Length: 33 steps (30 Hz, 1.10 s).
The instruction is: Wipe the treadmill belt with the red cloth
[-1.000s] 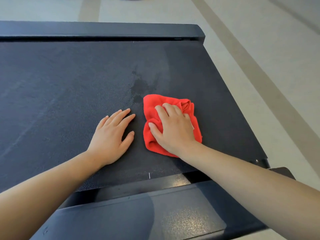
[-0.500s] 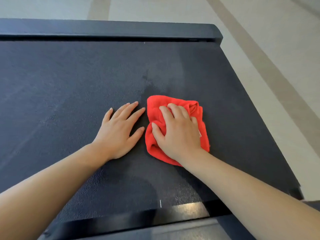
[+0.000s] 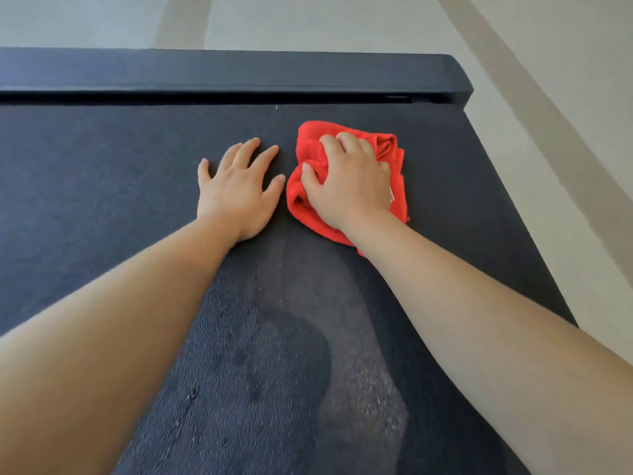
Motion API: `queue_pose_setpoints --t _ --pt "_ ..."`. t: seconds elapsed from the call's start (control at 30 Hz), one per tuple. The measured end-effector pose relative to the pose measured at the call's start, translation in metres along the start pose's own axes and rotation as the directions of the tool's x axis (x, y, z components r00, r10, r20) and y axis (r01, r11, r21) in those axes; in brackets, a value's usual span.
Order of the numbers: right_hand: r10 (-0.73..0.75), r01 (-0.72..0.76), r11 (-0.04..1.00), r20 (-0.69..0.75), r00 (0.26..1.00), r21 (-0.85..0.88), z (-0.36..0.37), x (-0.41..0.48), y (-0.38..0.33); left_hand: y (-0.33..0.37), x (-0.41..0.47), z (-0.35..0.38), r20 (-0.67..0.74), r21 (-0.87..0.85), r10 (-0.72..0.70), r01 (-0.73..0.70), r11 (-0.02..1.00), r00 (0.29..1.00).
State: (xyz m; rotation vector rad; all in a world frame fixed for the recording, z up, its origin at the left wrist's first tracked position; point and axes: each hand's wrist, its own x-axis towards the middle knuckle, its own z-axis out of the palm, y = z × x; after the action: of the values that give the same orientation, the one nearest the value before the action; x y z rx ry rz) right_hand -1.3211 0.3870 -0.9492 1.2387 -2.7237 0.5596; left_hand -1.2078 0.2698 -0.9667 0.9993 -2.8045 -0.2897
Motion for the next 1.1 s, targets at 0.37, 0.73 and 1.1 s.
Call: queue_pose_setpoints --t 0.37,0.73,1.1 --pt "-0.080 0.078 0.997 0.070 0.994 0.028 0.015 0.096 0.007 0.002 0.000 -0.003 -0.025 0.004 -0.016 0.016 1.000 1.000" --pt "-0.090 0.091 0.995 0.036 0.995 -0.030 0.000 0.022 0.010 -0.005 0.005 -0.003 -0.088 -0.235 -0.024 0.003 0.972 0.996" --pt "-0.145 0.145 0.989 0.050 0.988 0.004 -0.023 -0.129 -0.050 -0.049 -0.113 -0.027 0.049 -0.082 0.218 -0.213 0.974 0.975"
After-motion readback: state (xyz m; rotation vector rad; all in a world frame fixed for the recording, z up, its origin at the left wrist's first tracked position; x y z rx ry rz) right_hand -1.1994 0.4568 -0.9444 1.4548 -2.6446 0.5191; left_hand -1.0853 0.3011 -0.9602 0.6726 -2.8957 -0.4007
